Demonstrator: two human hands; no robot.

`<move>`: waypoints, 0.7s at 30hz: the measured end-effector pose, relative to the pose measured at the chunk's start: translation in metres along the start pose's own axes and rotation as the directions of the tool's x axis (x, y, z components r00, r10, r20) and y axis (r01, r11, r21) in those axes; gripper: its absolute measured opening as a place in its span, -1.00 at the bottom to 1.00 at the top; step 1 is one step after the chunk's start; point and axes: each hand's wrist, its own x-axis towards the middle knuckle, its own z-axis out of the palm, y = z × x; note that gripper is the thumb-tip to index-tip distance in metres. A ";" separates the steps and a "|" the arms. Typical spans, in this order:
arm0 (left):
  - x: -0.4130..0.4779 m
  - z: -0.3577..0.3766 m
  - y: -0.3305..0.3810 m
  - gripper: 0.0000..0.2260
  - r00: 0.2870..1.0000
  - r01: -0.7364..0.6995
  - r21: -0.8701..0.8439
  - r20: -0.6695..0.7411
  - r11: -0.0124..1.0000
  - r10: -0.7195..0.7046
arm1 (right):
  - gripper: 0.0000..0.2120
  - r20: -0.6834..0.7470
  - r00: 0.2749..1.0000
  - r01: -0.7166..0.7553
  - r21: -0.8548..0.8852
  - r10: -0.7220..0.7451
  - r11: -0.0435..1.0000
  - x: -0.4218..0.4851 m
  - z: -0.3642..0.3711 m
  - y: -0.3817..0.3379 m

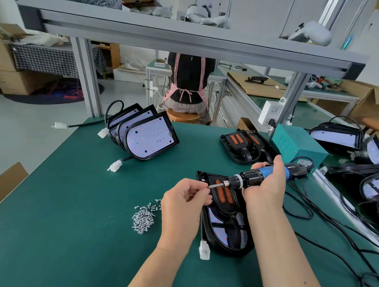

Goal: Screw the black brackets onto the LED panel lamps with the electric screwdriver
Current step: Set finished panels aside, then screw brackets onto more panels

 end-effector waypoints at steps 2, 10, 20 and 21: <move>-0.001 0.000 -0.003 -0.84 1.000 0.018 -0.034 -0.003 0.999 -0.018 | -0.71 0.010 1.000 0.001 0.017 -0.001 1.000 -0.001 0.002 -0.001; 0.000 0.002 -0.002 -0.85 1.000 0.018 -0.095 -0.004 0.995 -0.019 | -0.71 0.058 0.998 0.042 -0.033 -0.040 0.999 -0.007 0.003 -0.002; -0.006 0.001 -0.010 -0.73 0.945 -0.316 0.348 0.038 0.883 0.324 | -0.72 0.007 0.999 0.046 -0.081 -0.045 0.996 -0.001 0.000 -0.003; -0.005 0.001 -0.010 -0.72 0.965 -0.258 0.291 0.021 0.921 0.263 | -0.72 -0.007 0.999 0.038 -0.087 -0.039 0.996 -0.001 -0.001 -0.003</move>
